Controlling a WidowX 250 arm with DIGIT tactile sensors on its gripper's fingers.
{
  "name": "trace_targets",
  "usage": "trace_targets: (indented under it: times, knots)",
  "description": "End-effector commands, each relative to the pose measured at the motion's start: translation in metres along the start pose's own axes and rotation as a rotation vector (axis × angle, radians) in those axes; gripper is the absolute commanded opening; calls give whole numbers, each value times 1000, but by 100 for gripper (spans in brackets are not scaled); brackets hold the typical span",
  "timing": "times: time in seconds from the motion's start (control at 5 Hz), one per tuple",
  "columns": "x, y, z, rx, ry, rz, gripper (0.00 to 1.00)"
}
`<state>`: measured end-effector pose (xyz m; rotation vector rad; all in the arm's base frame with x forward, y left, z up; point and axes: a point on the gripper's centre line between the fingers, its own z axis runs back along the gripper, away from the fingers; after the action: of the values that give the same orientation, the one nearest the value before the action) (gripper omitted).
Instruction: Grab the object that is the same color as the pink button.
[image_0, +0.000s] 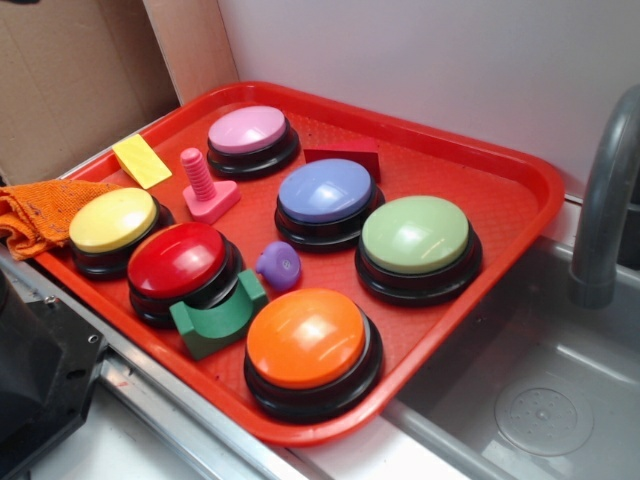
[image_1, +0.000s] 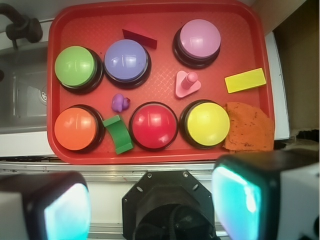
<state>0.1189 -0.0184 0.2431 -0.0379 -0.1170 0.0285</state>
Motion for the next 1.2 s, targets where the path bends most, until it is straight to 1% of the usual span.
trace_targets:
  times: [0.0,0.2,0.4,0.6,0.8,1.0]
  knots:
    - [0,0,0,0,0,0,100]
    - [6,23,-18,-7,-26,74,100]
    - [14,45,-39,41,-39,160,100]
    - [31,72,-69,68,-26,202,100]
    - [52,85,-94,90,-46,255,100]
    - [69,94,-118,88,-42,285,100]
